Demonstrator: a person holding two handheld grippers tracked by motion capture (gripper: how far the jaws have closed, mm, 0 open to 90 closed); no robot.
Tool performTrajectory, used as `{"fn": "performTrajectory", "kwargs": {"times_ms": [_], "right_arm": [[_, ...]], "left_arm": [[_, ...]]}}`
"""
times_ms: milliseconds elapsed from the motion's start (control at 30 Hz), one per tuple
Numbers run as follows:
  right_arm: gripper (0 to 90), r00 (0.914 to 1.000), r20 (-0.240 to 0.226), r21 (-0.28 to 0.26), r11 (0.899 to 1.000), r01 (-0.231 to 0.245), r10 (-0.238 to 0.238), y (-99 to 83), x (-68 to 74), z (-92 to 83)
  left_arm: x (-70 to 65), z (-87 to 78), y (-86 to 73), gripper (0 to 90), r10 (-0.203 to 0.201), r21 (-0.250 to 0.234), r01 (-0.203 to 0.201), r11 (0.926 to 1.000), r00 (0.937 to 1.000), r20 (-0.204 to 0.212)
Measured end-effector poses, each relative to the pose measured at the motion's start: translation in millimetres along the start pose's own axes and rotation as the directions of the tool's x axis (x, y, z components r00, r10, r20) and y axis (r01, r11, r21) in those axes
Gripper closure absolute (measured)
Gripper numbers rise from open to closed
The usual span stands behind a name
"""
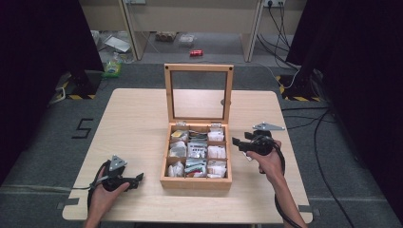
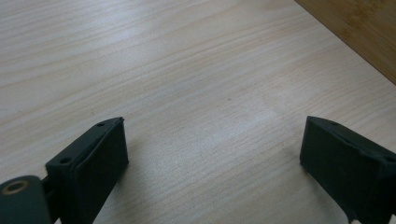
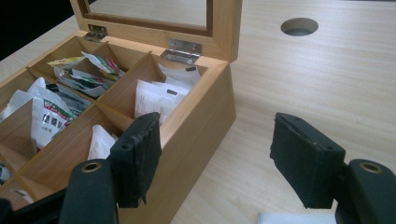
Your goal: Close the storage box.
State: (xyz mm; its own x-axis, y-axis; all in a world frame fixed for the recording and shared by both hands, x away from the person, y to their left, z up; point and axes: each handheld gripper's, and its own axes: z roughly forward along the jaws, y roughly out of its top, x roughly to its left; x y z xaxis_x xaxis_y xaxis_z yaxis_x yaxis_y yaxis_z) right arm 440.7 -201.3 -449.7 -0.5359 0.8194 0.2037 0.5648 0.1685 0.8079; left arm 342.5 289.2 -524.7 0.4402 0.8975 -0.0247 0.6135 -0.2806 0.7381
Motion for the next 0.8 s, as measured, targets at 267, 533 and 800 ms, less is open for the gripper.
{"fn": "performTrajectory", "kwargs": {"times_ms": [267,533,800], "right_arm": [[33.9,0.9999,0.003,-0.034,0.999,0.010,-0.010,20.0,-4.9,8.4],[34.6,0.9997,-0.001,-0.047,0.999,0.023,-0.023,39.7,-6.9,24.8],[38.9,0.9992,0.005,-0.064,0.997,0.040,-0.039,54.8,-11.7,36.5]], "left_arm": [[0.0,0.0,0.0,7.0,0.000,0.001,0.000,1.0000,1.0000,-0.001],[0.1,0.0,0.0,6.9,0.000,0.001,0.000,1.0000,1.0000,0.000],[0.1,0.1,0.0,6.9,0.000,0.000,0.000,1.0000,1.0000,-0.001]]}}
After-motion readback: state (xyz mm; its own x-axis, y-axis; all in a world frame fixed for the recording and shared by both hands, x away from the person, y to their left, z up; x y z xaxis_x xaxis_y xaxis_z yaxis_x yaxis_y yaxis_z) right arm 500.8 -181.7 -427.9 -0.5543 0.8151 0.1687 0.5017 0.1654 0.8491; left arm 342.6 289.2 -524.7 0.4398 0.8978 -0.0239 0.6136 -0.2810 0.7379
